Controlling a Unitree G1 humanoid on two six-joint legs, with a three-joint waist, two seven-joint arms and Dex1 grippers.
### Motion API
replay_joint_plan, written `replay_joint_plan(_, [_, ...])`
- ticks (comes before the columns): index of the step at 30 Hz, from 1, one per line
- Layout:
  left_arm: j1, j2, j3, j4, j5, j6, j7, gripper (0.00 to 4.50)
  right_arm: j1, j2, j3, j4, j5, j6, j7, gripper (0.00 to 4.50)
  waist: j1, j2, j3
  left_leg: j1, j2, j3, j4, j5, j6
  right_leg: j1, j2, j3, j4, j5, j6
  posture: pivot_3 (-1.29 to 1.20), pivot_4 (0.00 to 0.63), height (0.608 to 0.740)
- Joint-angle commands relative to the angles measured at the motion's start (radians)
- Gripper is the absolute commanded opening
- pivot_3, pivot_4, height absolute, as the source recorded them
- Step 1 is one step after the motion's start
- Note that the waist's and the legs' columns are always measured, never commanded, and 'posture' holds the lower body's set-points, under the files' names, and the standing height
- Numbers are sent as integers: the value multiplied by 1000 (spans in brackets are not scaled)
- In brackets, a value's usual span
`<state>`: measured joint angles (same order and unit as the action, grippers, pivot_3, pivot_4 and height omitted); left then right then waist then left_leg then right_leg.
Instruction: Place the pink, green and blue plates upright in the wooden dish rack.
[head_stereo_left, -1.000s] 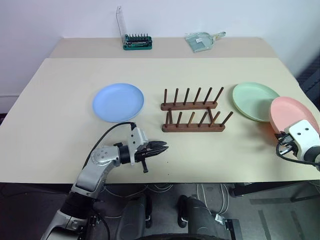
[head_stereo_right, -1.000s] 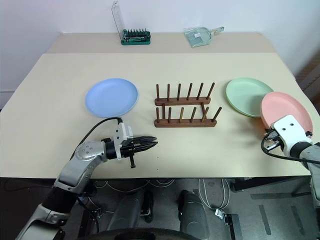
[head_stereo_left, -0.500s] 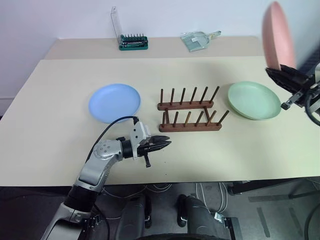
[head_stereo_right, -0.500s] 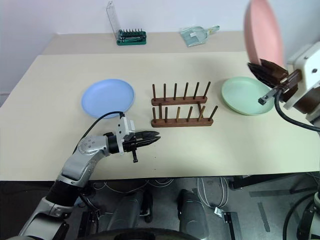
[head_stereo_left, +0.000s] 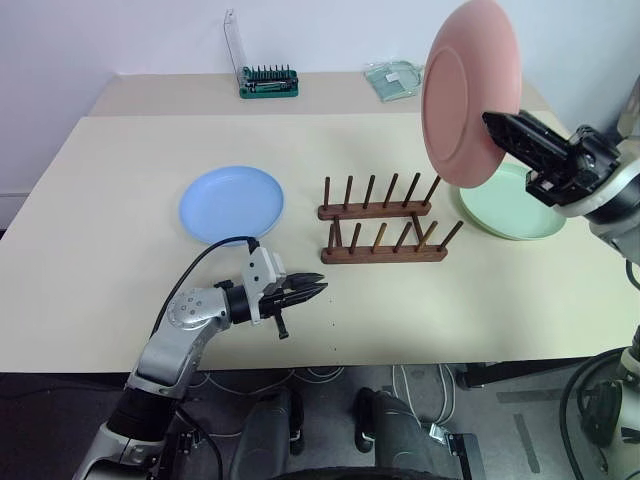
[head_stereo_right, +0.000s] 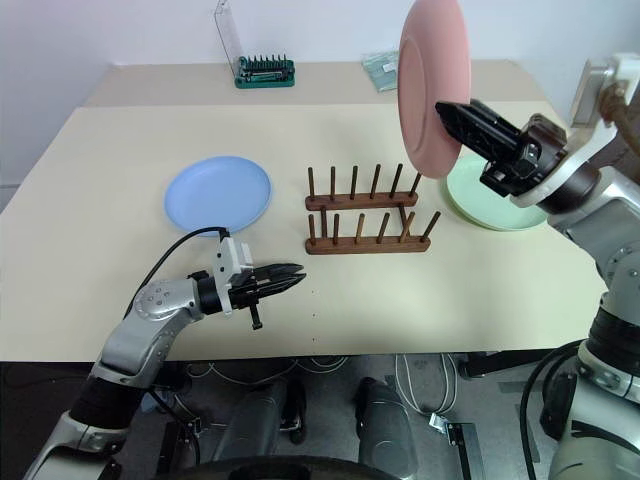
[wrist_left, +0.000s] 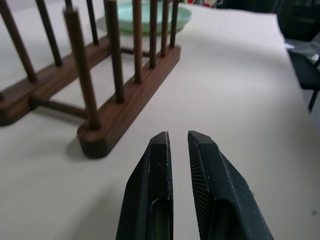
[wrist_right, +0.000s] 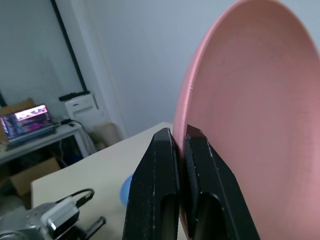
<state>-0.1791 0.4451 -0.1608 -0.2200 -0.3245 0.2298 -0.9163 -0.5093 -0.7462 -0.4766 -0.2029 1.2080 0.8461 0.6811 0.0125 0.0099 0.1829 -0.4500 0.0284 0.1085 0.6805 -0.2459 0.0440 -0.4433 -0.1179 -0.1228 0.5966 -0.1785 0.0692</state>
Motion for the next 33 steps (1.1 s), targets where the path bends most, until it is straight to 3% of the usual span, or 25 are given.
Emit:
replay_joint_plan(1, [4,20,37,-60,-36,21,7,579,11,-1,-39,25,42,5,10,28,0,0,0,0,0,0,0,0,0,0,0,0,0,0,0,0,150,740])
replay_joint_plan(17, [-9,31,39,-78,-46,50,22,579,76,56,-39,99,77,15,-36,28,0,0,0,0,1,0,0,0,0,0,1,0,0,-1,1,0,150,740])
replay_joint_plan(33, [-5,36,41,-82,-43,53,33,579,122,86,-16,205,-6,9,-33,28,0,0,0,0,1,0,0,0,0,0,1,0,0,-1,2,0,150,740])
